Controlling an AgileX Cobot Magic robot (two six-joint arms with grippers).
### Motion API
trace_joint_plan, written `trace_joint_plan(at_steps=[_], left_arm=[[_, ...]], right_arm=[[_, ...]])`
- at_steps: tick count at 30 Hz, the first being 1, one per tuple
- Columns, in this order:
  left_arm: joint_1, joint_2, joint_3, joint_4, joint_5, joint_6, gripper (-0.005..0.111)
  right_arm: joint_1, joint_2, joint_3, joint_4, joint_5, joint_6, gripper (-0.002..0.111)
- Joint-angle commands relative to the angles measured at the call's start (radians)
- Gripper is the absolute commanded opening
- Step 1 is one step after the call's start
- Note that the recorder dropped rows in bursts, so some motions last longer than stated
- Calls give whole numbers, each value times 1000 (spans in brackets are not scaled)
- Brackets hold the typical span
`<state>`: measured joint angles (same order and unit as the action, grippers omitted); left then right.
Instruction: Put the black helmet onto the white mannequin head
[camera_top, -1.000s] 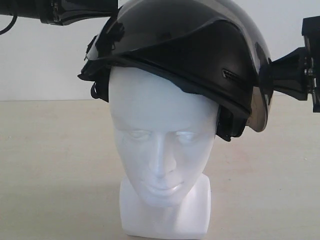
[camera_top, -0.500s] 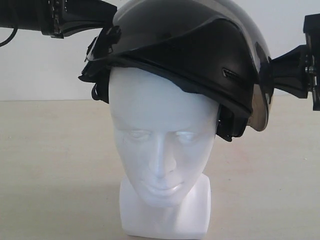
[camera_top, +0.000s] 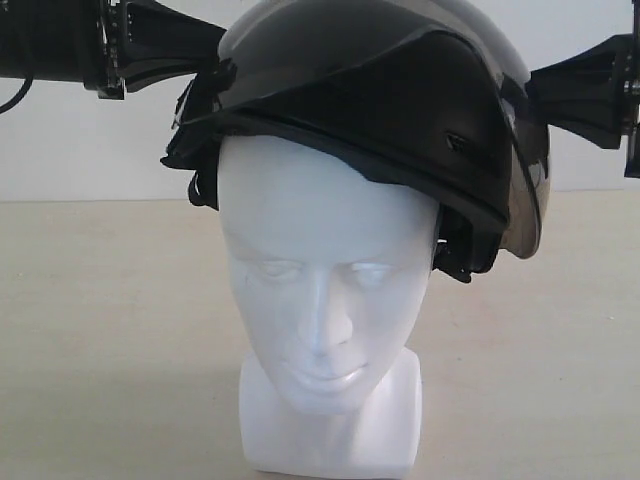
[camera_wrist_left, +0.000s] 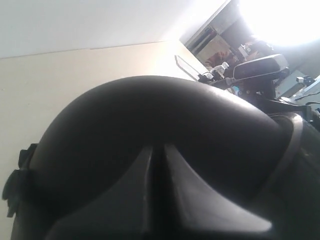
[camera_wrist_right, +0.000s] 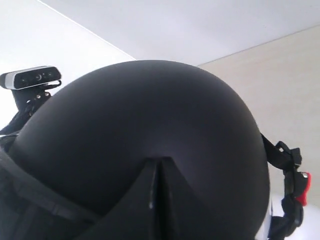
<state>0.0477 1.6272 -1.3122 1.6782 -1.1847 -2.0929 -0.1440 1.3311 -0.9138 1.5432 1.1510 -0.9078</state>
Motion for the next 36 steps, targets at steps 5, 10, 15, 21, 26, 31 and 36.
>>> trace_joint_plan(at_steps=[5,10,15,21,26,31,36], left_arm=[[-13,-10,51,66,-36,-9,4],[-11,-14,99,66,-36,9,4],[-11,-16,128,66,-36,19,4],[-11,-16,167,66,-36,46,4],[-11,-16,201,66,-36,71,4],[0,-16,224,66,-36,79,4],[5,-16,247,66,-36,82,4]], right_arm=[[4,-9,-7,17,70,7,0],[4,-9,-7,24,70,10,0],[72,-9,-17,41,70,10,0],[133,-9,-93,28,70,35,0],[135,-11,-124,-1,70,69,0],[135,-57,-124,-8,67,73,0],[135,-75,-127,-16,70,102,0]])
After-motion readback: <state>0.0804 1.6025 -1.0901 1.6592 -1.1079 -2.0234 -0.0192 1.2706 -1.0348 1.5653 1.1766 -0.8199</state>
